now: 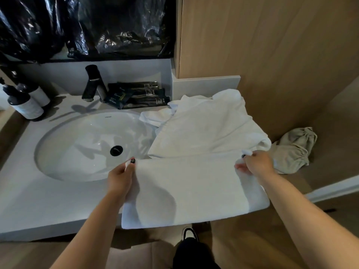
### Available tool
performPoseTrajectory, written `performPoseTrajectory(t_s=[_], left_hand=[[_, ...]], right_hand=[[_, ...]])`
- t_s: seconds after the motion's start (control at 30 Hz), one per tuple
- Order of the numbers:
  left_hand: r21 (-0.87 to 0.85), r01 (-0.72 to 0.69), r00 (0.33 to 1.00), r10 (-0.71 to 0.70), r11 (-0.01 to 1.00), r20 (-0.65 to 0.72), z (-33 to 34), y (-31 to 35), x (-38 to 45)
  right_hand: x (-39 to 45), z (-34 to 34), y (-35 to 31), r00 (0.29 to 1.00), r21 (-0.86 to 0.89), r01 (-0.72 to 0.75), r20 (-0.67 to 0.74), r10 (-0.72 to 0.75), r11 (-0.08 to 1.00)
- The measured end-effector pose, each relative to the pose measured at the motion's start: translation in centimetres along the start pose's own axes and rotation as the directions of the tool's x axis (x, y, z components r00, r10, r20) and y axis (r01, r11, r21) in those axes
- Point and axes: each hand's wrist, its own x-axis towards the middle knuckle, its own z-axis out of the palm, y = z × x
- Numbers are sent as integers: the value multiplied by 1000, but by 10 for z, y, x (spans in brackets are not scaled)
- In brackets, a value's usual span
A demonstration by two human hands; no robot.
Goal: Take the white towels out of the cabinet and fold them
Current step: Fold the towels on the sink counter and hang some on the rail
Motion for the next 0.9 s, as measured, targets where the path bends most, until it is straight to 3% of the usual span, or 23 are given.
performPoseTrajectory(t_s=[0.13,0.23,0.33,0.4,0.43,0.5,0.67,0.77,0.9], left_hand=[[406,-157,979,196,900,-56,12,2,0],[589,-418,848,529,691,-18,23,-1,-19],[601,-677,680,673,426,289,47,-16,-49],[586,-743,643,589,323,490,60,-27,-62],[606,-743,644,547,284,535,63,-32,-63],[653,-727,654,504,211,565,65,-38,-59],[697,-708,664,441,110,605,53,-41,-48],[744,-657,713,414,117,565,39,-44,-45],[770,-623,747,395,138,534,15,-49,-39]], right_hand=[[-14,16,25,973,-92,169,-144,-181,981],[-40,35,39,840,-215,486,-152,-521,847],[-69,65,47,601,-394,767,166,-782,506],[-82,86,53,426,-392,881,420,-801,263],[-85,94,55,376,-419,894,506,-776,160],[-83,99,56,409,-504,861,596,-691,75],[-48,76,71,544,-605,790,623,-562,95],[-33,51,76,640,-687,714,564,-522,132],[-19,21,82,702,-738,654,512,-495,165]])
